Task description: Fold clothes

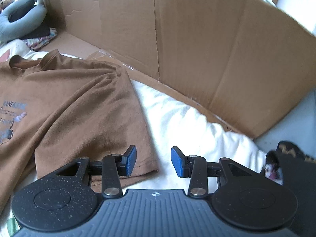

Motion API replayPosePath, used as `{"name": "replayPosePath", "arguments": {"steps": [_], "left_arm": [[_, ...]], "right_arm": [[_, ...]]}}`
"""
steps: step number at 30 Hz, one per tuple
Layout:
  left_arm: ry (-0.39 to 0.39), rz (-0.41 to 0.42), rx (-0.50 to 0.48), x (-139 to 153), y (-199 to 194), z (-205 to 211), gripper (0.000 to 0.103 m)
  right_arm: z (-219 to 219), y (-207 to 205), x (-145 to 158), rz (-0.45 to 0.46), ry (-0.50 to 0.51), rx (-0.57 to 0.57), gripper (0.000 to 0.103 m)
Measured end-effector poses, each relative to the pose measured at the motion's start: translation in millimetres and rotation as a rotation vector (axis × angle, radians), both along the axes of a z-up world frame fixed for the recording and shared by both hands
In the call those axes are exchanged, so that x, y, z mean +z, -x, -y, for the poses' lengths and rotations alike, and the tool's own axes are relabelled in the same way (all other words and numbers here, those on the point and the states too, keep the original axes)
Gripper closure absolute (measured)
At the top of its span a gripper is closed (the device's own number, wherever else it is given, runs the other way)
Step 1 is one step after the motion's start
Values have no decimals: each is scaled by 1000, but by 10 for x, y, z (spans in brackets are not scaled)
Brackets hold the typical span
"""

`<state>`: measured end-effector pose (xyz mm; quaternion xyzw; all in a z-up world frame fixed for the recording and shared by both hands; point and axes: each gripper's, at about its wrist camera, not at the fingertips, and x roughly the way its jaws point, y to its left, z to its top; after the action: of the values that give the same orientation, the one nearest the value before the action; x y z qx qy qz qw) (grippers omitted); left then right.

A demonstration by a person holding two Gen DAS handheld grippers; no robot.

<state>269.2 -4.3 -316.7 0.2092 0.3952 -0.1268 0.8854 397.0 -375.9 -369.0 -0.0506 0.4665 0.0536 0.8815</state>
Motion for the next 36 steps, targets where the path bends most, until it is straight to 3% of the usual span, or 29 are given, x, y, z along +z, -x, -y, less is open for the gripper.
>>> {"name": "replayPosePath", "arguments": {"steps": [8,13,18,19,21,22,23,25,27,33,36], "left_arm": [[73,-53,-49,-133,284,328,57],[113,-58,-136,-182,378,614,57],[101,-66,-212,-340,390,851,57],[93,-68,-220,-378,387,889,57],[88,-83,-216,-449,337,906,57],[86,-91,-213,-484,310,911,57],[88,-99,-211,-506,280,905,61],[100,-110,-196,-515,219,859,90],[112,-116,-175,-504,164,798,99],[150,-124,-144,-426,85,718,102],[168,-137,-168,-398,112,793,89]], "right_arm": [[196,160,-251,4,-79,-108,57],[241,229,-331,37,-145,-112,57],[224,215,-351,50,-191,-101,58],[217,205,-362,48,-199,-101,59],[206,183,-387,38,-213,-98,76],[204,174,-390,33,-216,-97,91],[201,166,-393,29,-219,-97,99],[206,161,-363,38,-213,-94,102],[226,156,-312,51,-196,-99,102],[330,85,-149,78,-126,-140,103],[391,11,-84,79,-86,-159,103]]}}
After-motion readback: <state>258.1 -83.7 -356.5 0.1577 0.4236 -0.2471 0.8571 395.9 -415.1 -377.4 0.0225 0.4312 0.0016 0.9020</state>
